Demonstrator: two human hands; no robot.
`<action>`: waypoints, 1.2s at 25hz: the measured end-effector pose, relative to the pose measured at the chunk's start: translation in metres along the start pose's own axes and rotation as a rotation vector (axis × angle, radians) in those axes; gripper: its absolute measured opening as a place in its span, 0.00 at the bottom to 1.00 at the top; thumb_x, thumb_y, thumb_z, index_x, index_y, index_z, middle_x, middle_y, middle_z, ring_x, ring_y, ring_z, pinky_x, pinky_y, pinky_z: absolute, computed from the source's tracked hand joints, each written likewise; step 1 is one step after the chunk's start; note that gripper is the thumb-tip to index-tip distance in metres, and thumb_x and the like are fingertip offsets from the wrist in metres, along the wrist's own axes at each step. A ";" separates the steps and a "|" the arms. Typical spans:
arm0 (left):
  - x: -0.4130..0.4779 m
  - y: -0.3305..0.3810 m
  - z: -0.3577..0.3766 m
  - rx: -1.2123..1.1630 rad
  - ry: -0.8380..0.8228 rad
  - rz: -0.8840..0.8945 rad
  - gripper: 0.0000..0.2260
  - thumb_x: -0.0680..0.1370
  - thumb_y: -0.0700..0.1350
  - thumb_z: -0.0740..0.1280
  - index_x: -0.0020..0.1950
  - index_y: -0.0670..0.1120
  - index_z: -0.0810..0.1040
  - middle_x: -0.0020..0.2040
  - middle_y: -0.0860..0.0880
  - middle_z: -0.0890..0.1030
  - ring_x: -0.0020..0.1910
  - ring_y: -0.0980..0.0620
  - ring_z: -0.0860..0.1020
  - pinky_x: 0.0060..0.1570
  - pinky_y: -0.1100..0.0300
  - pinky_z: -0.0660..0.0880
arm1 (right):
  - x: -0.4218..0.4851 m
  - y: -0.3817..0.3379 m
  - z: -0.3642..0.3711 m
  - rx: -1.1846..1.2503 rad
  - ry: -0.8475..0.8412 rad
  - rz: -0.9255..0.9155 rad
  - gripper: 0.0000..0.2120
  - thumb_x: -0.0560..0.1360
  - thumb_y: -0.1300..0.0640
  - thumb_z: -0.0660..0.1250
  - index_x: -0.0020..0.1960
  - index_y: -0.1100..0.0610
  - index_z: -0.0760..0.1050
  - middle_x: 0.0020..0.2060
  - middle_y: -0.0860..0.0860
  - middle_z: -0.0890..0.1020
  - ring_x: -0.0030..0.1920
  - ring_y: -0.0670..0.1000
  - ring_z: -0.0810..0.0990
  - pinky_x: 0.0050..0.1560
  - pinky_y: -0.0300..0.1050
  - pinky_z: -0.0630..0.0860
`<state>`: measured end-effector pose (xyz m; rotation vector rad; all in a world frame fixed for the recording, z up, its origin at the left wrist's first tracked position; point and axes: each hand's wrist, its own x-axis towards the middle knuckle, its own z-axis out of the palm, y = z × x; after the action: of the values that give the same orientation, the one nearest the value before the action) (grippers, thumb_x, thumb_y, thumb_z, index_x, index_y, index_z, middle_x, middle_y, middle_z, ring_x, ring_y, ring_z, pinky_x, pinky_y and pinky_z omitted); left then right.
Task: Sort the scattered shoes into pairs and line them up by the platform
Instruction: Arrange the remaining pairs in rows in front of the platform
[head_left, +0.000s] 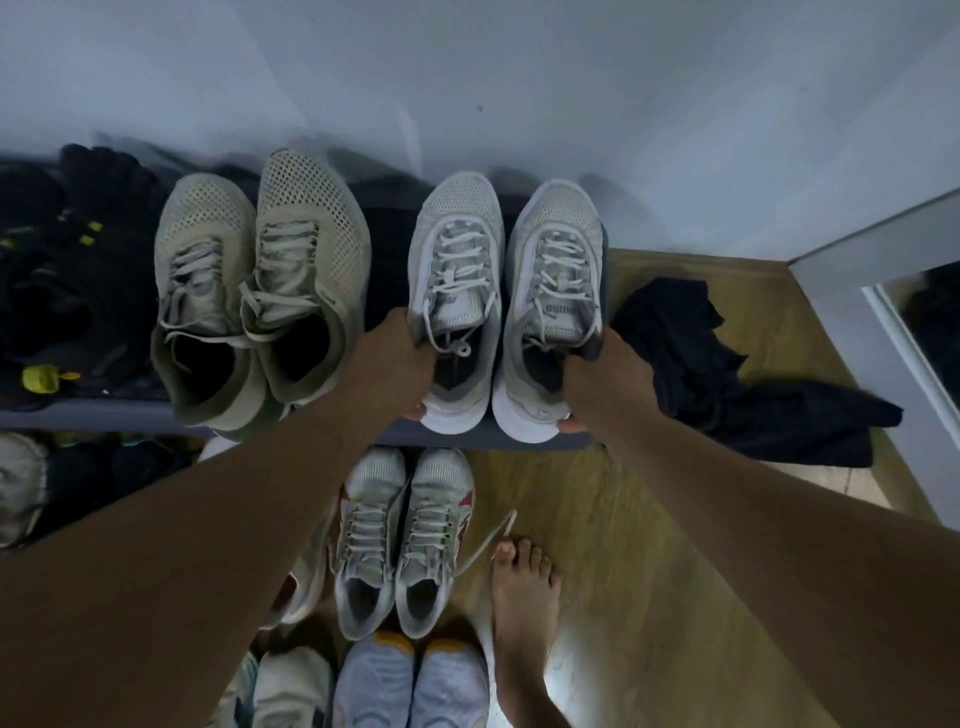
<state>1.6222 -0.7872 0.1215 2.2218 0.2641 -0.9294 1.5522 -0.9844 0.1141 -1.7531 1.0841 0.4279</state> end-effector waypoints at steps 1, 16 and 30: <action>-0.001 0.003 0.001 0.022 0.008 0.006 0.13 0.80 0.49 0.61 0.64 0.48 0.70 0.55 0.44 0.78 0.49 0.41 0.80 0.39 0.42 0.82 | -0.001 0.000 0.000 -0.012 0.005 -0.006 0.06 0.74 0.59 0.59 0.48 0.50 0.69 0.42 0.47 0.73 0.38 0.56 0.79 0.26 0.51 0.81; -0.007 -0.009 -0.010 0.115 0.139 0.118 0.15 0.80 0.53 0.62 0.61 0.44 0.71 0.48 0.46 0.78 0.44 0.45 0.76 0.40 0.54 0.72 | -0.011 -0.004 0.000 -0.199 0.011 -0.246 0.16 0.73 0.49 0.65 0.60 0.47 0.68 0.40 0.43 0.77 0.37 0.42 0.75 0.33 0.41 0.71; -0.037 -0.121 -0.131 -0.089 0.297 -0.429 0.19 0.76 0.52 0.65 0.61 0.41 0.74 0.58 0.39 0.79 0.54 0.37 0.79 0.53 0.46 0.79 | -0.094 -0.101 0.153 -0.502 -0.351 -0.310 0.09 0.76 0.53 0.60 0.49 0.59 0.68 0.44 0.59 0.79 0.43 0.59 0.81 0.46 0.51 0.80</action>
<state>1.6154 -0.6076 0.1477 2.2563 0.9303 -0.7767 1.6131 -0.7949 0.1681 -2.1344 0.4640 0.8272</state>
